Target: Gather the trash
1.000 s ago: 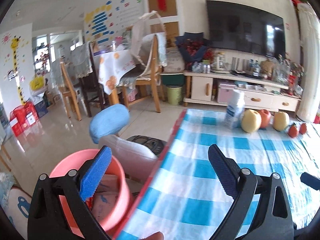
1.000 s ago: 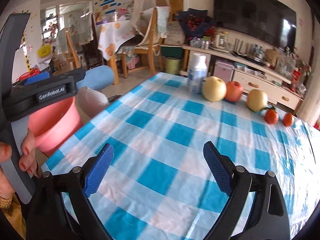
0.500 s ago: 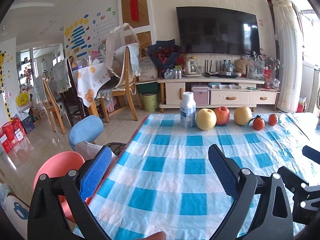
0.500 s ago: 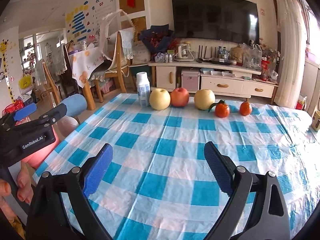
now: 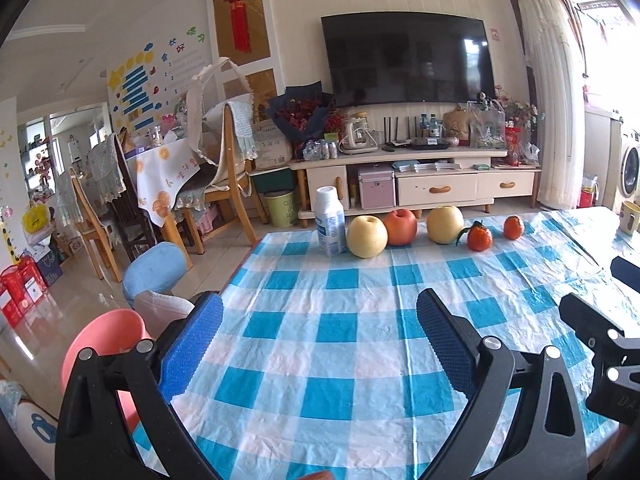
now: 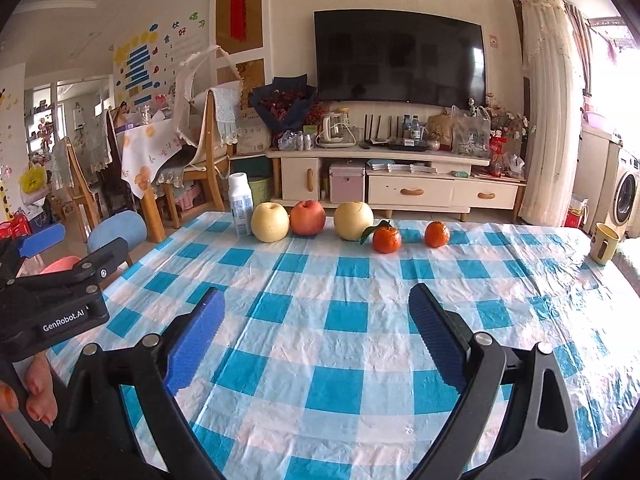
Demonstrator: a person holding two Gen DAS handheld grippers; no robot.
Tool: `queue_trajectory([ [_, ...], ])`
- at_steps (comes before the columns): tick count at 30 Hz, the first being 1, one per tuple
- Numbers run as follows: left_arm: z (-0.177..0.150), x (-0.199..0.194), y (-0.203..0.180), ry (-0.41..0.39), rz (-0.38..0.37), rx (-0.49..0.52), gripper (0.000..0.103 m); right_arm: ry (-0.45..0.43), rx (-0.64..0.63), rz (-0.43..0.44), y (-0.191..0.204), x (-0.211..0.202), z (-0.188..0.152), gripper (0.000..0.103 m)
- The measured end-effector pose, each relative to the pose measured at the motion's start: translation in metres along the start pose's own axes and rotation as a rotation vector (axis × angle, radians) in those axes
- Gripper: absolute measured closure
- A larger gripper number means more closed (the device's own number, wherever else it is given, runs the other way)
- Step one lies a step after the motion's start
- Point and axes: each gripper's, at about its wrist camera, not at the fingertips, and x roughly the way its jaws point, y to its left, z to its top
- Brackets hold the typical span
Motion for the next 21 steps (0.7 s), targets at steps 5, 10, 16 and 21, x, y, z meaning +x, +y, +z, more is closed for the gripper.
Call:
queue_trajectory([
  [5, 0.0, 0.0, -0.012, 0.0, -0.004, 0.024, 0.007, -0.014, 0.007, -0.021, -0.011, -0.002, 0.0, 0.009],
  [10, -0.003, 0.003, -0.019, 0.007, -0.006, 0.036, 0.007, -0.013, 0.011, -0.032, -0.017, 0.001, -0.001, 0.009],
  [16, -0.008, 0.013, -0.025, 0.028, -0.008, 0.051, 0.007, -0.008, -0.02, -0.042, -0.015, 0.007, -0.005, 0.009],
  [21, -0.012, 0.022, -0.029, 0.04, -0.021, 0.045, 0.007, 0.007, -0.023, -0.034, -0.014, 0.016, -0.007, 0.009],
])
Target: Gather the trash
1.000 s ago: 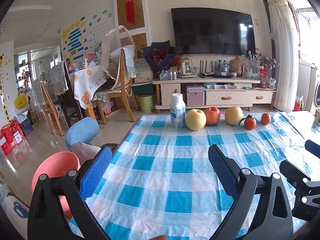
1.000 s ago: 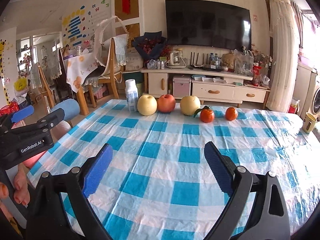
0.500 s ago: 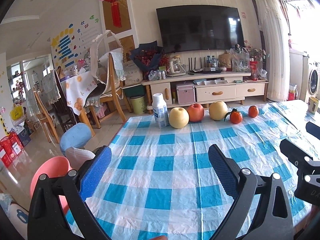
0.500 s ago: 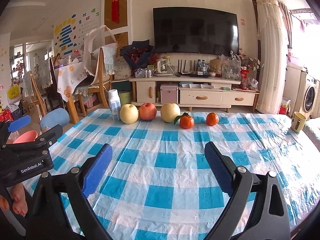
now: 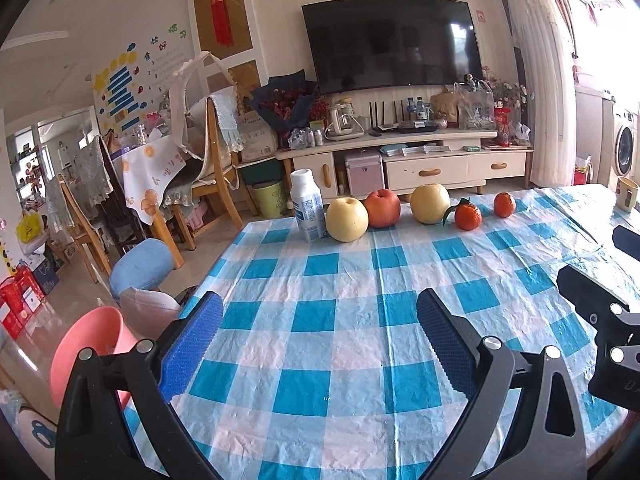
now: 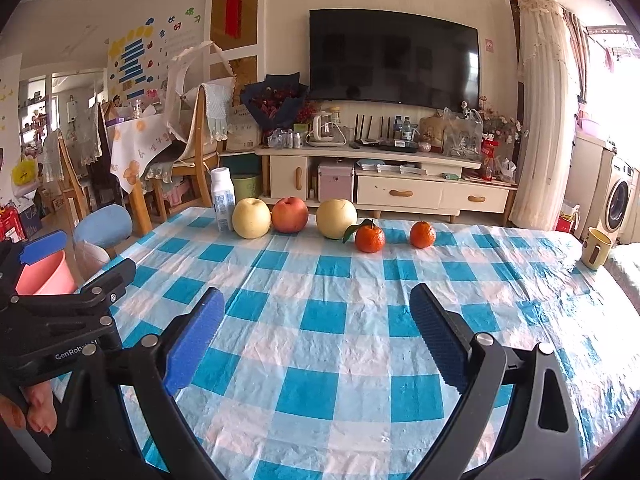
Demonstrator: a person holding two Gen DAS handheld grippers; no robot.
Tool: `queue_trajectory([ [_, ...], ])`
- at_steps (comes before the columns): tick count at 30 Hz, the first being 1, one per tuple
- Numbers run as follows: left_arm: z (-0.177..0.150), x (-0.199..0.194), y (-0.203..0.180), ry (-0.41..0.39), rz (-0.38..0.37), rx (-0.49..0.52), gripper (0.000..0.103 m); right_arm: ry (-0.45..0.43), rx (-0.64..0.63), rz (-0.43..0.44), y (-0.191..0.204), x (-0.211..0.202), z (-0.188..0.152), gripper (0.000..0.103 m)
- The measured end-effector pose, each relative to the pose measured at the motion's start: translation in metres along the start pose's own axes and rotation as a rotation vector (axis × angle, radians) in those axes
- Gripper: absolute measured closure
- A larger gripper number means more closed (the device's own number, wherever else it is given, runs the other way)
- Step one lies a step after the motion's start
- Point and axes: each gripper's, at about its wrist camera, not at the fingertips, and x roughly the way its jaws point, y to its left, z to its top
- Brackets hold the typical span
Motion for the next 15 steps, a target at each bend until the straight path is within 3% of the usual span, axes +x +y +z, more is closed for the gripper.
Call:
queue_trajectory([
  [7, -0.008, 0.023, -0.007, 0.051, -0.018, -0.012, 0.007, 0.043, 0.024, 0.002, -0.005, 0.017, -0.005, 0.008],
  [15, -0.028, 0.092, -0.027, 0.256, -0.041, -0.058, 0.007, 0.173, 0.075, -0.05, -0.024, 0.071, -0.017, 0.006],
])
